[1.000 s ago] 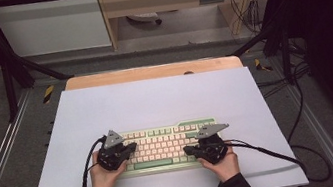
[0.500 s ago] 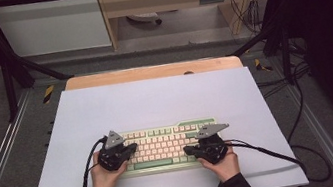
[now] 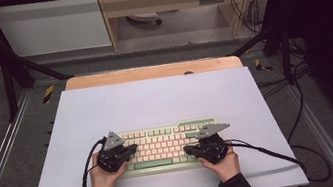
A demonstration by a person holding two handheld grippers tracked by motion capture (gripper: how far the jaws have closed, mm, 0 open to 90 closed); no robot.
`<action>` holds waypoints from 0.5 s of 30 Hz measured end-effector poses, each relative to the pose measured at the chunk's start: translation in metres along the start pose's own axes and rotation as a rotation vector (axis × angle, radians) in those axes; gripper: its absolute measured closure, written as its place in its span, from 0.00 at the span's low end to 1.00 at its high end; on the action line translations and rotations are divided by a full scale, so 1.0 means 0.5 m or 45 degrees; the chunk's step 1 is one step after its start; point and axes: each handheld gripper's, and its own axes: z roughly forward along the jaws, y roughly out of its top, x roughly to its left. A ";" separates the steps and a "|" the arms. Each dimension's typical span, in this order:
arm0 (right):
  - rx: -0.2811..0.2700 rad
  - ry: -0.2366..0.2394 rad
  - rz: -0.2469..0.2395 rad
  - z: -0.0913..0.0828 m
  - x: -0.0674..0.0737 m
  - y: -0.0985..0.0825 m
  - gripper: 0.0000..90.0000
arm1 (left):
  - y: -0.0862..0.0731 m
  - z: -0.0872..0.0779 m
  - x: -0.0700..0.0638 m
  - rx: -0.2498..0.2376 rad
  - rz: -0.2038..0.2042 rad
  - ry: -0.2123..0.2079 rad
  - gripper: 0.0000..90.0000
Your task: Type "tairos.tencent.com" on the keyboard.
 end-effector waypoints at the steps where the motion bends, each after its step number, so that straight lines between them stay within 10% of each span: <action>1: 0.000 0.000 -0.004 -0.001 0.000 0.001 1.00 | 0.000 -0.002 -0.001 -0.003 0.002 -0.001 1.00; 15: -0.013 0.022 -0.001 0.002 0.009 0.009 1.00 | -0.012 -0.030 0.003 -0.020 -0.012 -0.010 1.00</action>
